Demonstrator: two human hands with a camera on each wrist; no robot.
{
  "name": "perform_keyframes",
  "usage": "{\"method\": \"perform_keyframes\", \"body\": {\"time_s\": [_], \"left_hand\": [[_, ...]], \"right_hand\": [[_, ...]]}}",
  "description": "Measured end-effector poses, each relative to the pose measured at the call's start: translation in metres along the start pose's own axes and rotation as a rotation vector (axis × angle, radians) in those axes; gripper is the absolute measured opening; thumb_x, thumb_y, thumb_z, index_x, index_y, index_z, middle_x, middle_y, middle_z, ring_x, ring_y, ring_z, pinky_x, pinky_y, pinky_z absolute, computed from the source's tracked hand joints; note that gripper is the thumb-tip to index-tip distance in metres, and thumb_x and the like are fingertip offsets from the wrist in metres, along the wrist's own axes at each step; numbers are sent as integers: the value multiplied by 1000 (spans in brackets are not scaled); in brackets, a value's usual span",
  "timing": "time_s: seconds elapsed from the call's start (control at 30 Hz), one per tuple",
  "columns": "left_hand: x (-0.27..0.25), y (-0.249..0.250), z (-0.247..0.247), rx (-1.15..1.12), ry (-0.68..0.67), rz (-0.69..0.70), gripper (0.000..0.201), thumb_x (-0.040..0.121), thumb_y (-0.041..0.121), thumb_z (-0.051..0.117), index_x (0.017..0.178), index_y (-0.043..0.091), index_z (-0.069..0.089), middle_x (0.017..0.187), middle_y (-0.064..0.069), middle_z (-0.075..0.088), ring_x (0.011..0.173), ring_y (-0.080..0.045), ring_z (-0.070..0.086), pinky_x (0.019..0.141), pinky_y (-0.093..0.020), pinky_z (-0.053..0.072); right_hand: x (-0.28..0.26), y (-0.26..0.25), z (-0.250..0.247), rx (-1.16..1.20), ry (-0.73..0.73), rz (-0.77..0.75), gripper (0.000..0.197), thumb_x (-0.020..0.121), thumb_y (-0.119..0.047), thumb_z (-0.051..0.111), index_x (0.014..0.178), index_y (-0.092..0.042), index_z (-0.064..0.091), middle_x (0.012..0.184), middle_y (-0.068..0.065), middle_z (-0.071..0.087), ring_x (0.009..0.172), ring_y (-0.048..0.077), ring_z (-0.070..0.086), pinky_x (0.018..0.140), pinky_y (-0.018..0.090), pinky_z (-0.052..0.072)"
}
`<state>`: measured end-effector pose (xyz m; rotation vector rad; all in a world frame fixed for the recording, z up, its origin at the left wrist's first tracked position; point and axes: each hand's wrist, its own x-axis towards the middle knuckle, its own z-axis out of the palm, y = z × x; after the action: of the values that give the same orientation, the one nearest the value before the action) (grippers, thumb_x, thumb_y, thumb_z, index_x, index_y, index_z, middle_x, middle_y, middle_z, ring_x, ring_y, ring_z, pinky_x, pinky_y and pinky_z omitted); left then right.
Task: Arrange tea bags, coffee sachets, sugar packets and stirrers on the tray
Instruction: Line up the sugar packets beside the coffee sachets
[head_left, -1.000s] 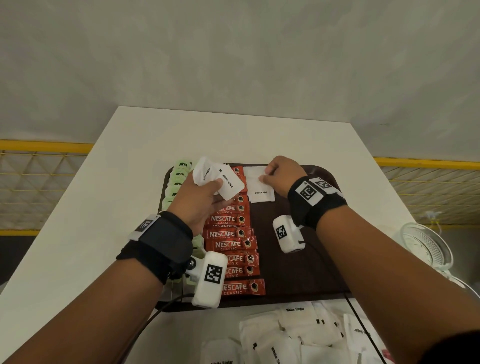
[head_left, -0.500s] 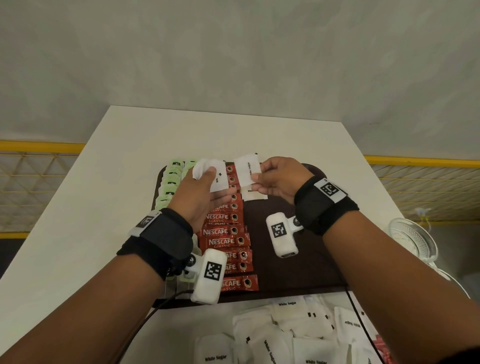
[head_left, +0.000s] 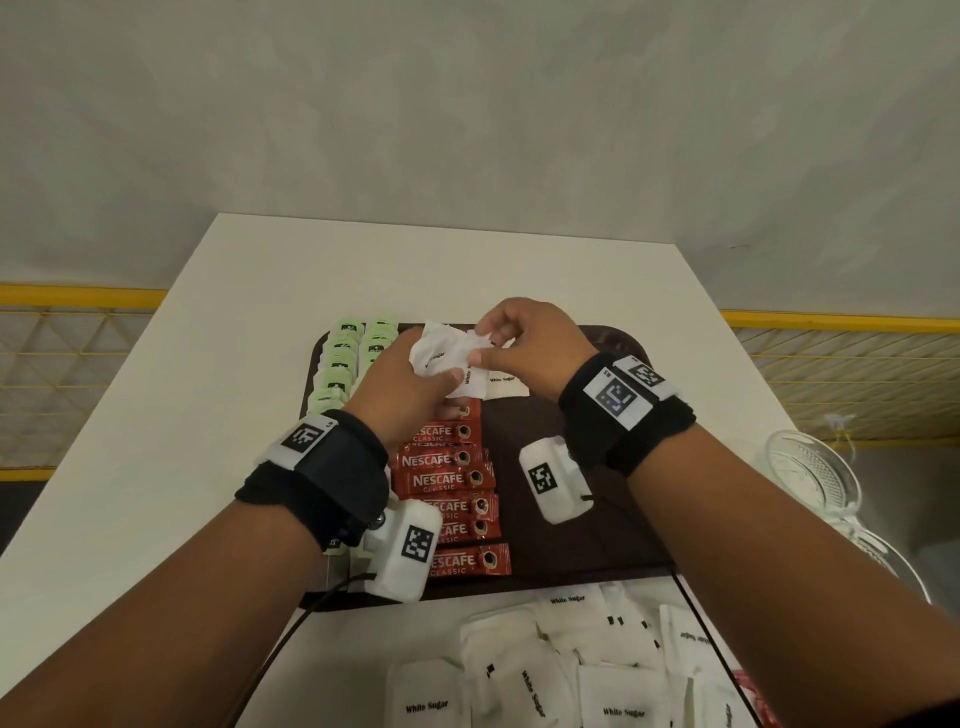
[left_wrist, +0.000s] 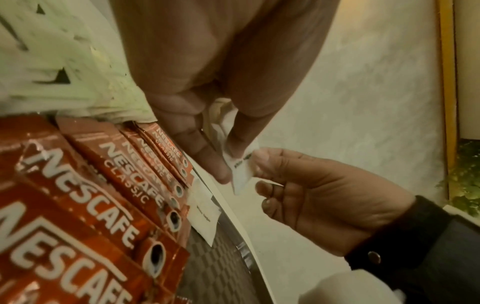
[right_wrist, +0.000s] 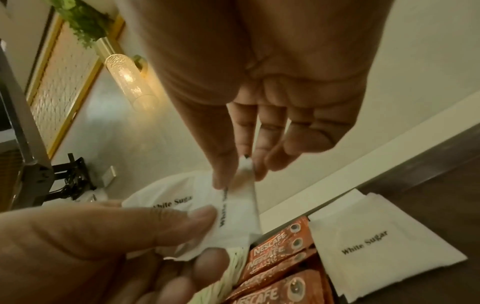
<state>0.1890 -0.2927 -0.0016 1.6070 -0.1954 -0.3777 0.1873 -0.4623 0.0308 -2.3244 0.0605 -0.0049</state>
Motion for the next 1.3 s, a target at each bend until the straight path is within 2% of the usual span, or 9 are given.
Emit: {"method": "perform_keyframes", "body": {"time_s": [0.13, 0.27, 0.43, 0.6, 0.7, 1.0, 1.07, 1.17, 1.3], "left_hand": [[-1, 4, -1, -36, 11, -11, 20, 98, 9, 54, 116, 19, 58, 111, -15, 68, 81, -28, 72, 74, -40, 60], [3, 2, -7, -120, 113, -87, 31, 101, 16, 52, 132, 15, 51, 115, -10, 65, 83, -25, 74, 68, -29, 61], [2, 1, -13, -153, 146, -120, 33, 102, 17, 52, 135, 17, 50, 118, -11, 65, 86, -25, 75, 68, -28, 62], [1, -2, -11, -192, 155, -153, 33, 101, 18, 52, 134, 16, 50, 117, -12, 67, 87, -26, 75, 73, -33, 62], [-1, -2, -11, -244, 160, -184, 27, 101, 16, 53, 128, 17, 51, 112, -11, 69, 88, -27, 75, 75, -34, 61], [-5, -6, -14, -291, 136, -222, 37, 101, 18, 50, 137, 15, 46, 123, -13, 63, 88, -28, 75, 71, -32, 62], [-7, -5, -13, -306, 124, -240, 34, 101, 18, 48, 136, 16, 45, 121, -13, 64, 87, -28, 75, 74, -32, 62], [-10, -4, -11, -290, 80, -247, 36, 102, 16, 50, 138, 16, 44, 117, -14, 66, 87, -29, 75, 72, -31, 62], [-13, -5, -10, -176, 4, -201, 37, 99, 15, 57, 135, 12, 49, 109, -15, 70, 78, -25, 75, 62, -26, 60]], "right_hand": [[0, 4, -6, 84, -61, 121, 16, 79, -12, 78, 87, -11, 64, 72, 5, 65, 60, 13, 62, 64, 28, 55], [-5, 22, -7, 597, -24, 427, 15, 85, 6, 66, 89, -3, 55, 104, 24, 64, 82, 29, 72, 68, 30, 61], [-11, 46, 4, 757, -29, 634, 14, 90, 9, 58, 86, -3, 50, 109, 27, 65, 81, 32, 71, 60, 29, 61], [3, 64, 19, 403, 22, 616, 14, 84, -7, 71, 80, -10, 57, 108, 23, 68, 73, 22, 68, 61, 27, 59], [9, 70, 21, 153, 11, 577, 16, 79, -23, 75, 77, -15, 61, 99, 15, 72, 70, 19, 66, 53, 23, 50], [16, 70, 20, 16, -12, 546, 18, 84, -30, 70, 84, -13, 64, 80, 6, 66, 60, 14, 59, 52, 22, 46], [17, 69, 20, 0, -22, 545, 19, 86, -31, 68, 84, -12, 64, 82, 7, 69, 64, 16, 62, 58, 25, 51], [19, 68, 23, -195, -61, 552, 34, 90, -38, 63, 97, -6, 67, 95, 10, 73, 89, 25, 69, 84, 36, 55], [11, 52, 17, -112, 205, 409, 37, 88, -40, 63, 107, -9, 57, 94, 1, 62, 91, 21, 59, 82, 32, 48]]}}
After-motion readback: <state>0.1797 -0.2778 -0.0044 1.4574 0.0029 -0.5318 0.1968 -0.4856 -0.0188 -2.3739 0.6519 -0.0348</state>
